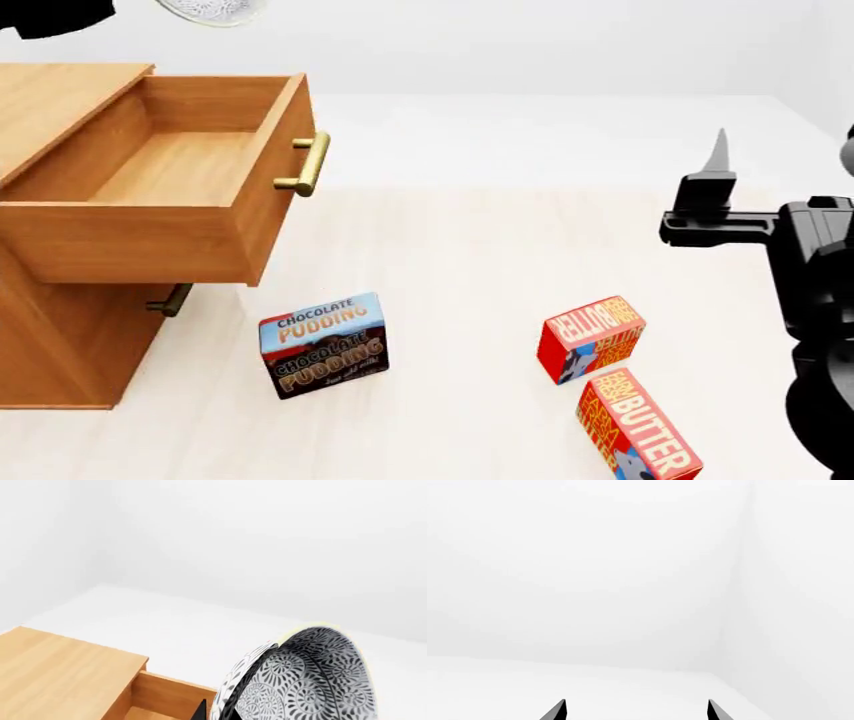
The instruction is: Put the bowl in the top drawer of the cabinet.
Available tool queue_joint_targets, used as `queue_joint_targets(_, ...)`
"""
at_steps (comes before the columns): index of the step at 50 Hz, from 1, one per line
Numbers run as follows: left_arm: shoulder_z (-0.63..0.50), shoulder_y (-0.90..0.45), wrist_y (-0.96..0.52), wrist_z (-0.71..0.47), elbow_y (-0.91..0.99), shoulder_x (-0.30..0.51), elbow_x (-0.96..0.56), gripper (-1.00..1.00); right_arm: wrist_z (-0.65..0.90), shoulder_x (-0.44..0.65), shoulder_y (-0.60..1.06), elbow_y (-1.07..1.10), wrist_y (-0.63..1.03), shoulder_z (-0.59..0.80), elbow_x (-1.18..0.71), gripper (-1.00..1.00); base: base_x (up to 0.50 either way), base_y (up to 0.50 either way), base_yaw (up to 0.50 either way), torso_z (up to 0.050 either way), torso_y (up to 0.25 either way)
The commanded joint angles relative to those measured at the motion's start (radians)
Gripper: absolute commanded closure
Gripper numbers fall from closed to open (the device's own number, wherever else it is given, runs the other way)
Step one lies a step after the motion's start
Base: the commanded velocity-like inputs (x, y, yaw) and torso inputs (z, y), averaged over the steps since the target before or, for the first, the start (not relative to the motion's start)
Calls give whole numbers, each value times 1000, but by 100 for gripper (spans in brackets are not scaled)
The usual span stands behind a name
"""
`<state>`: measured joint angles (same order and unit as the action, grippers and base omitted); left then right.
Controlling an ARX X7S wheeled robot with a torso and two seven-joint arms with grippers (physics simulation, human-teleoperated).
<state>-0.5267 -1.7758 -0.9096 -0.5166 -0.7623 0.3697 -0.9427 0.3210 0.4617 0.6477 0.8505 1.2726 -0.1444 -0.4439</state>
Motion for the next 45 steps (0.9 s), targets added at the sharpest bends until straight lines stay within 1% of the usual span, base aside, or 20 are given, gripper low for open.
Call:
queue_joint_targets(1,39,63,31,-29,6,27,-6,100,7,0,-2,-11,-11,14,2,-100,0,0,0,0,0)
queue_joint_targets(8,42,93,45,-25,-2,28,-8,100,11,-1,-5,-15,-16,18,2,-100,0,0,0,0,1)
queue_joint_targets(29,38,142,136,6,-152,8,30,100,20,-2,-13,-28,-30,27,0,-100,0,0,0,0,0)
queue_joint_targets(35,42,130,176,34,-262,-21,41,100,22,-2,-9,-32,-32,34,-1,-100,0,0,0,0,0)
queue_joint_targets(42,55,57,248,100,-469,-66,55,100,25,-1,-1,-40,-31,40,-2,-100,0,0,0,2,0)
queue_joint_targets(45,57,39,264,113,-517,-75,61,100,28,-2,6,-37,-23,44,-4,-100,0,0,0,0,0)
